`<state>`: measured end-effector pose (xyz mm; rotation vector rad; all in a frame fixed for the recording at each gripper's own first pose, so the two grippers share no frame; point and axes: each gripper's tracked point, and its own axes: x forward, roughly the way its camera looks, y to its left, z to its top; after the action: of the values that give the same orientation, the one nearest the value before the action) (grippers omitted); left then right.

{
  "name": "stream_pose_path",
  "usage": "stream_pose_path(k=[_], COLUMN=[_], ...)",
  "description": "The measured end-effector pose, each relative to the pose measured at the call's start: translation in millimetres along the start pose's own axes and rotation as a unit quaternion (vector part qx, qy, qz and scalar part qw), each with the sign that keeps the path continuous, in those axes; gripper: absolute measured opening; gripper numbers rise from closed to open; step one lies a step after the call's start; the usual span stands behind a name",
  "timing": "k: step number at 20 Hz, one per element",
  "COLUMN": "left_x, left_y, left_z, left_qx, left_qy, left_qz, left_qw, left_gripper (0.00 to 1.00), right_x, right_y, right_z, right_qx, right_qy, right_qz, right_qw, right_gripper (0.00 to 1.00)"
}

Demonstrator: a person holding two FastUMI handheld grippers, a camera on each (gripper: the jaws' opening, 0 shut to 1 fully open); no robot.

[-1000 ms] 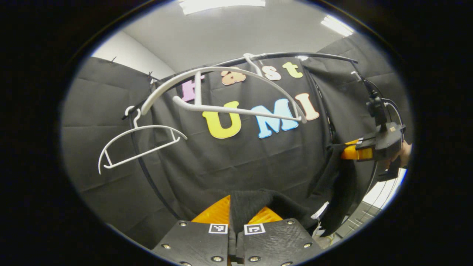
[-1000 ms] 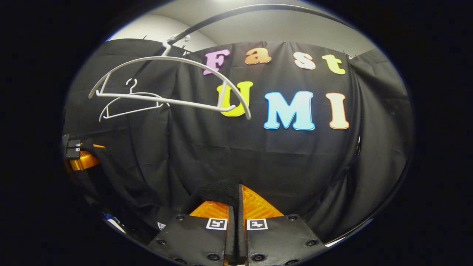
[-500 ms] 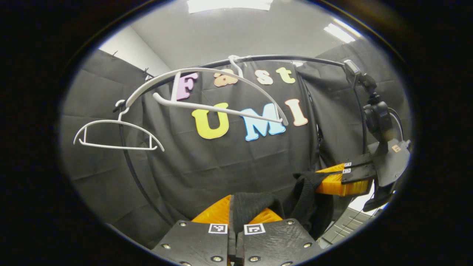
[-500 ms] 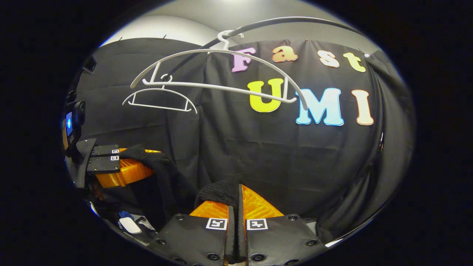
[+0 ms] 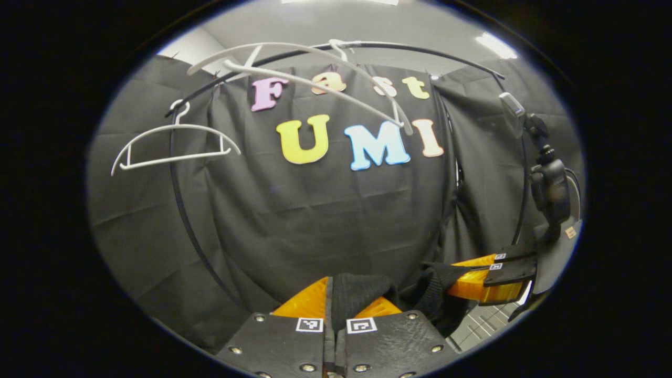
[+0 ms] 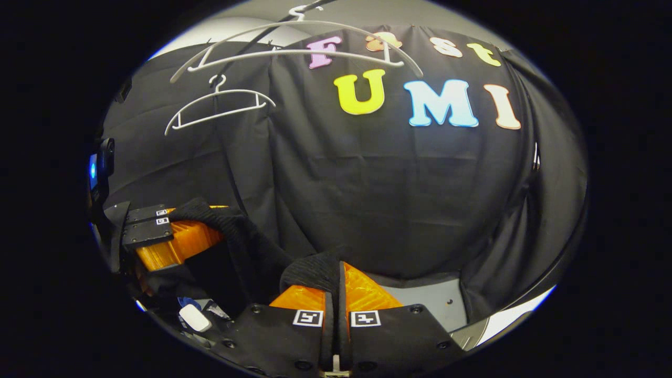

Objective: Grasp the clothes on the hanger with both hands and then place them into the laundry hamper below.

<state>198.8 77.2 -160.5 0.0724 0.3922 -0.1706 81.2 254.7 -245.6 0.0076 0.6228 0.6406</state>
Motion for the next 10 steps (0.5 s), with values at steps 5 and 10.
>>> stream_pose_path(k=[5, 10], left_x=[25, 47], left_y=[10, 2], left_z=[-41, -84], left_qx=[-0.021, -0.032], left_qy=[0.043, 0.107], left_qz=[0.014, 0.016], left_qw=[0.999, 0.994], left_gripper=[0.02, 0.02], right_x=[13, 23], right_y=[-13, -25], right_z=[-43, -81], right_qx=[0.002, 0.005], right_qy=[0.049, 0.095], right_qz=[-0.02, -0.044], right_qw=[0.999, 0.994], right_gripper=[0.05, 0.06])
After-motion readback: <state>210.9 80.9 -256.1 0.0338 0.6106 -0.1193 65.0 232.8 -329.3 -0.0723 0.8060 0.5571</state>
